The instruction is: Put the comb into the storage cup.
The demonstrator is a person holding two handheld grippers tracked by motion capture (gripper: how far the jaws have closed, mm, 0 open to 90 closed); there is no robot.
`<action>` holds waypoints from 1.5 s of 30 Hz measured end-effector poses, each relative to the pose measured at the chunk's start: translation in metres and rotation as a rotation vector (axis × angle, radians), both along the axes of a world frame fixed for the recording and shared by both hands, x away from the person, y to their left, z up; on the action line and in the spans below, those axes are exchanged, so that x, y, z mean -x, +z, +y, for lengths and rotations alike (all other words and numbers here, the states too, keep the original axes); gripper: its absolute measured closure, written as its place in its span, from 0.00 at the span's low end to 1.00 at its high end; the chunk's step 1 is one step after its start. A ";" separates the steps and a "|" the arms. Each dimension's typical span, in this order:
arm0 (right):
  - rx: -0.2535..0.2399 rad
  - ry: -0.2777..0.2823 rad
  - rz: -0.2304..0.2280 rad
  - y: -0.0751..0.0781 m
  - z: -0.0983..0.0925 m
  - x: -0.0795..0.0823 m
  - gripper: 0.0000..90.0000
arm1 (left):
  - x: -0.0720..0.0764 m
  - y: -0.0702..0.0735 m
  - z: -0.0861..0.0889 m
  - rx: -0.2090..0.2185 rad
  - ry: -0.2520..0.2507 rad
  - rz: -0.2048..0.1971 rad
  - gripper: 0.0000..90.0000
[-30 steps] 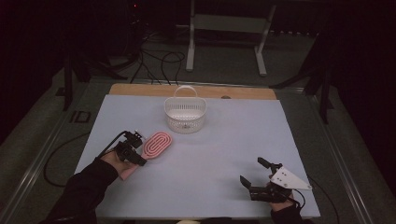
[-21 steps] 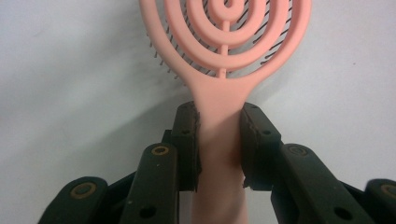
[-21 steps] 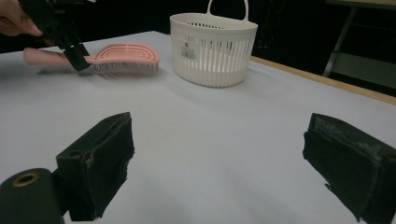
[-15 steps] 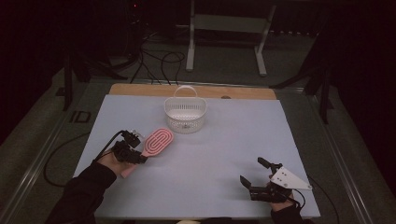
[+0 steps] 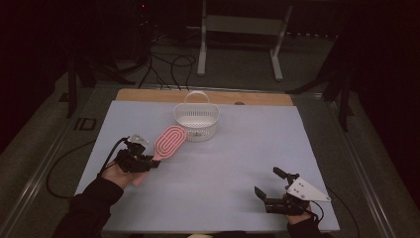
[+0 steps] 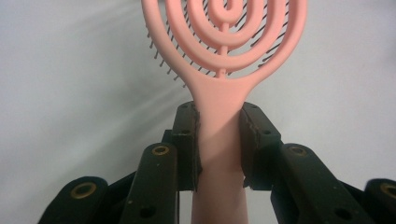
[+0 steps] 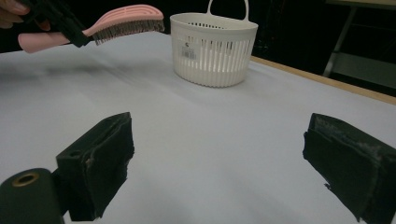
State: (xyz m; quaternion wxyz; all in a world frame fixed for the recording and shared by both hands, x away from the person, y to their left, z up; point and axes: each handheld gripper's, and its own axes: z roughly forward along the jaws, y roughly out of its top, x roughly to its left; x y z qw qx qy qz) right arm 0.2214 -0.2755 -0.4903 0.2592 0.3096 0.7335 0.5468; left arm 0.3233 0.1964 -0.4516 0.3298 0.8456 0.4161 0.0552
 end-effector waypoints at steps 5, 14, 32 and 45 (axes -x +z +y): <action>0.000 0.000 0.000 0.000 0.000 0.000 0.09 | 0.004 -0.001 -0.004 0.015 -0.006 -0.058 0.79; 0.001 -0.001 0.001 0.000 0.000 0.000 0.09 | 0.010 -0.004 -0.012 0.084 -0.063 -0.118 0.79; 0.002 -0.003 0.005 -0.001 0.000 -0.001 0.09 | 0.020 -0.013 -0.025 0.329 -0.107 -0.252 0.79; 0.005 -0.001 0.009 -0.002 0.001 -0.002 0.09 | 0.022 -0.024 -0.025 0.516 -0.140 -0.238 0.79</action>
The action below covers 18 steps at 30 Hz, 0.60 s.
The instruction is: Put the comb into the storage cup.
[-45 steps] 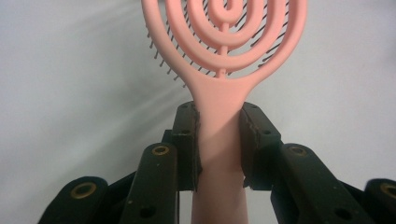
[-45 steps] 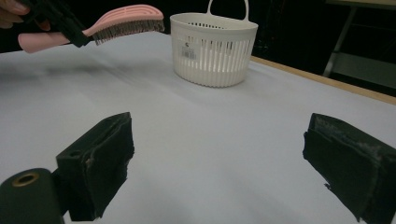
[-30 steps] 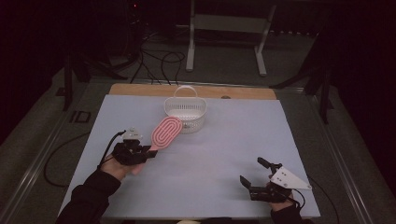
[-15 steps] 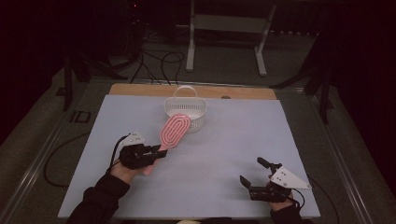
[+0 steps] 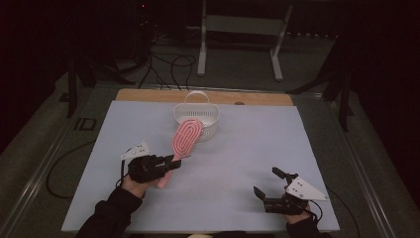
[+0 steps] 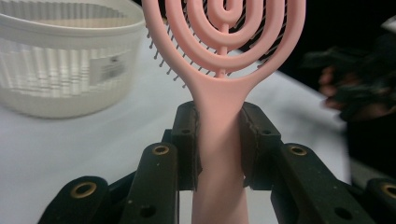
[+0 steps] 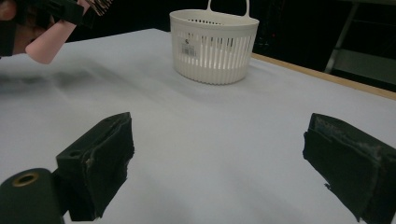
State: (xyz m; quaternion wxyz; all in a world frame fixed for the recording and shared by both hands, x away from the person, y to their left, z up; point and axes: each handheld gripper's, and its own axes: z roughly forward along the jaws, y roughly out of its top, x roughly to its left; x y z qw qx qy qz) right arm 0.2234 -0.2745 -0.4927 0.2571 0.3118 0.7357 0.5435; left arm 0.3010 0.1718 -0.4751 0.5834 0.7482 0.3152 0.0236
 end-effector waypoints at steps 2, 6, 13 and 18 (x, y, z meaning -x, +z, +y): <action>0.001 0.001 -0.001 0.000 0.000 0.000 0.09 | 0.000 -0.002 0.000 0.029 -0.018 0.006 0.79; -0.002 0.001 -0.002 0.000 0.000 0.000 0.09 | 0.002 -0.004 0.000 0.032 -0.009 -0.039 0.79; -0.001 0.002 0.000 0.000 0.000 0.001 0.09 | 0.010 -0.007 -0.003 -0.034 0.011 -0.136 0.79; 0.002 0.007 0.000 0.001 0.001 0.001 0.09 | 0.012 -0.010 -0.003 -0.025 -0.002 -0.129 0.79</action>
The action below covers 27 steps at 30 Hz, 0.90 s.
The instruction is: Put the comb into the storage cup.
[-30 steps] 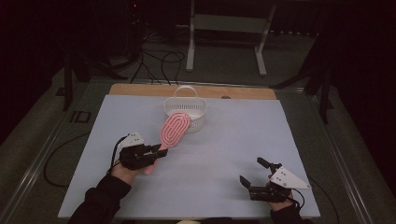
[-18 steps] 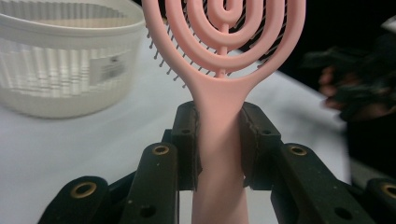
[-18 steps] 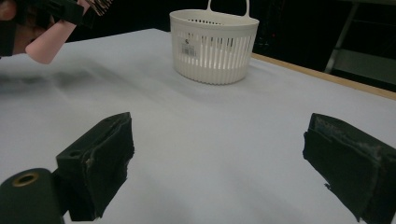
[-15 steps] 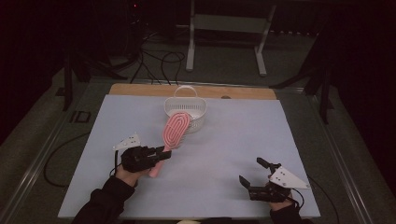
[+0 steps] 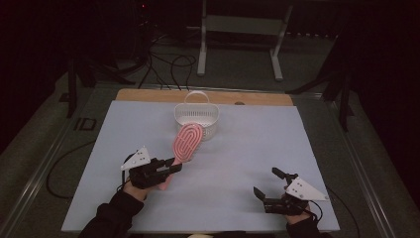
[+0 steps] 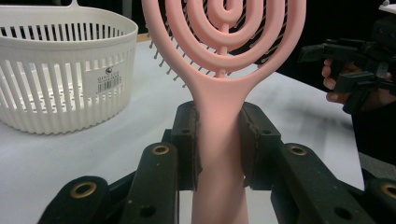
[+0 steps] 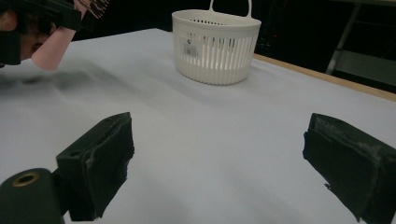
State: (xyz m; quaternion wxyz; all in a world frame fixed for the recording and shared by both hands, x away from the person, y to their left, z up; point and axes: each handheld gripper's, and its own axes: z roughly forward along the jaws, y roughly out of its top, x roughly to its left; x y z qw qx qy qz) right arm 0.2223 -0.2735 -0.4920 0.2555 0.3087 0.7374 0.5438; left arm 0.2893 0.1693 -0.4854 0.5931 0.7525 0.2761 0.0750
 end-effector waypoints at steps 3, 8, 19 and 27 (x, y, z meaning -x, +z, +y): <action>-0.002 0.003 -0.001 0.000 0.000 0.000 0.09 | -0.001 -0.001 0.002 0.018 0.007 0.010 0.79; 0.003 0.001 -0.011 0.007 0.004 -0.001 0.09 | -0.002 -0.002 0.004 0.034 0.019 0.015 0.79; -0.075 -0.040 -0.037 0.054 0.014 0.002 0.09 | 0.000 -0.001 0.003 0.039 0.013 0.001 0.79; -0.081 0.016 -0.015 0.081 0.033 -0.007 0.09 | 0.001 -0.001 0.002 0.038 0.013 -0.012 0.79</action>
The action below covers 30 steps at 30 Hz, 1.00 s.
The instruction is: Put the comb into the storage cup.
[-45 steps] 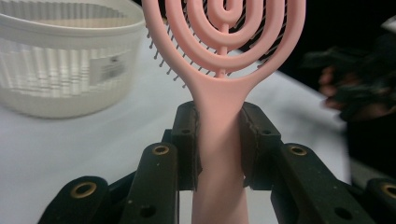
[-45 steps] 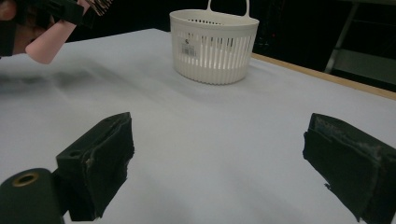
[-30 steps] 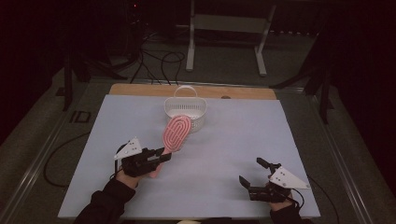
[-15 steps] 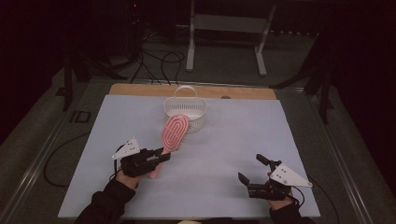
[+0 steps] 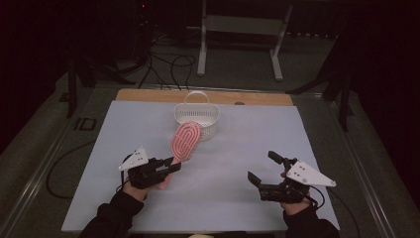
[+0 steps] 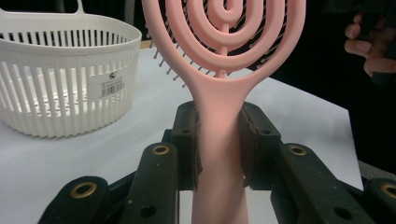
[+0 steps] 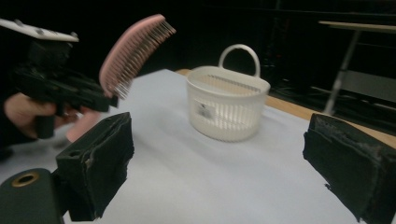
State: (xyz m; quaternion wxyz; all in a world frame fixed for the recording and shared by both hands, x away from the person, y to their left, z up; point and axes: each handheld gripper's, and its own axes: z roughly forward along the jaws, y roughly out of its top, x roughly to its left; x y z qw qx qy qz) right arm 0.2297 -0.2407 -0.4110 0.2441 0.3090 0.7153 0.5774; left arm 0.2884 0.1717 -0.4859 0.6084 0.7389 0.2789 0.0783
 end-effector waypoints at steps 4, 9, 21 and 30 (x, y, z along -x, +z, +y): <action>-0.020 0.018 0.014 0.008 0.010 -0.010 0.09 | 0.000 0.000 0.000 0.003 -0.003 -0.003 0.79; -0.035 0.027 0.036 0.016 0.024 -0.020 0.09 | 0.001 0.001 0.000 0.007 -0.004 -0.002 0.79; -0.054 0.043 0.102 0.030 0.058 -0.043 0.09 | 0.002 0.001 -0.001 0.005 -0.009 -0.011 0.79; -0.065 0.059 0.151 0.036 0.074 -0.055 0.09 | 0.003 0.001 -0.003 -0.001 -0.019 -0.018 0.79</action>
